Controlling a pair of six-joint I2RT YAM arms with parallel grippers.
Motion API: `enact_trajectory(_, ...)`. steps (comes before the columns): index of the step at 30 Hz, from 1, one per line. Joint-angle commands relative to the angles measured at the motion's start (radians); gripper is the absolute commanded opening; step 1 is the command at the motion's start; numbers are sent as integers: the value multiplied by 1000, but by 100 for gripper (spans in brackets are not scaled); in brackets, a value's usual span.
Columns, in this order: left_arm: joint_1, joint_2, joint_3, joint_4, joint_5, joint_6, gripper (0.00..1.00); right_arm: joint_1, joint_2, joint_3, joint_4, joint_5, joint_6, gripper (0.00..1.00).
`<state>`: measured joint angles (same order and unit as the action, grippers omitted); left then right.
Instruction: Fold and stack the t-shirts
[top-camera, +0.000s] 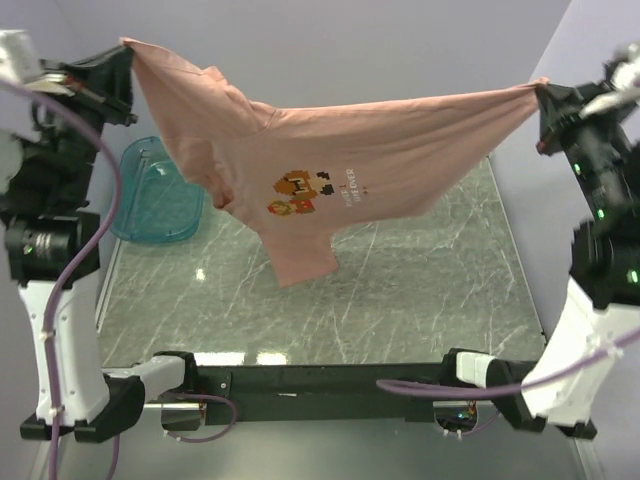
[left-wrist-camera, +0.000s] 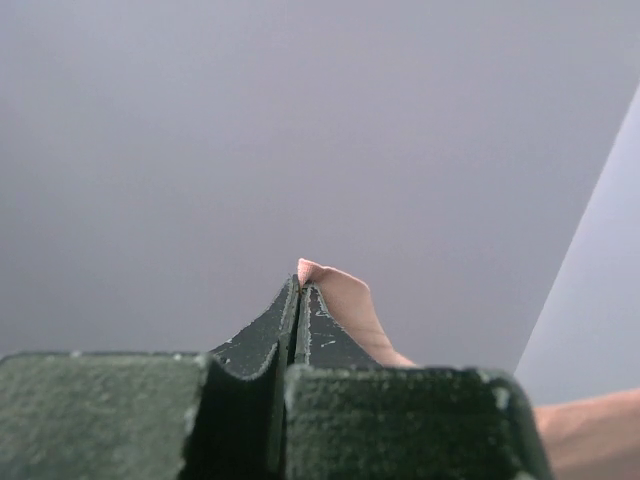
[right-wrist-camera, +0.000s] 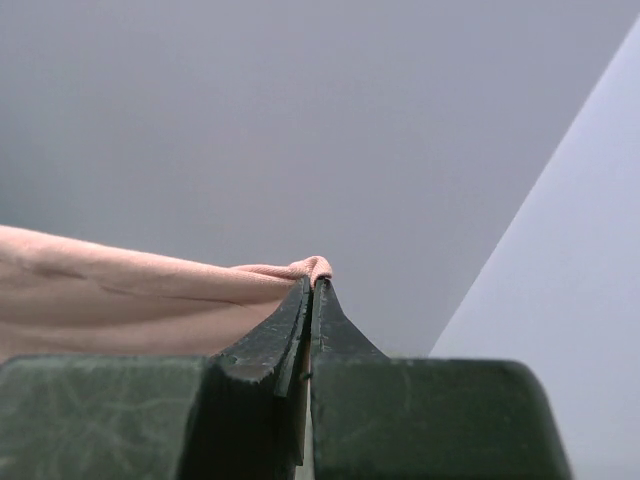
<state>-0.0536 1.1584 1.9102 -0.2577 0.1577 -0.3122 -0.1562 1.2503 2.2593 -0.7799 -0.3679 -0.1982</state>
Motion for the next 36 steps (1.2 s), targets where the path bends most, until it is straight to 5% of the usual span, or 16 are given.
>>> enact_trajectory(1,5,-26,82,6,-20,-36,0,-11,-46,35,50,50,40,0)
enact_trajectory(19,-31,-77,128,21,-53,-8,0,-17,-135,-10,110,138,34,0)
enact_trajectory(25,-35,-32,-83,122,-9,-57,0,-16,-132,-272,195,101,42,0)
enact_trajectory(29,-34,32,-320,231,34,-109,0,-16,-124,-611,316,37,56,0)
enact_trajectory(36,-34,326,-557,484,100,-156,0,-16,81,-980,637,1,69,0)
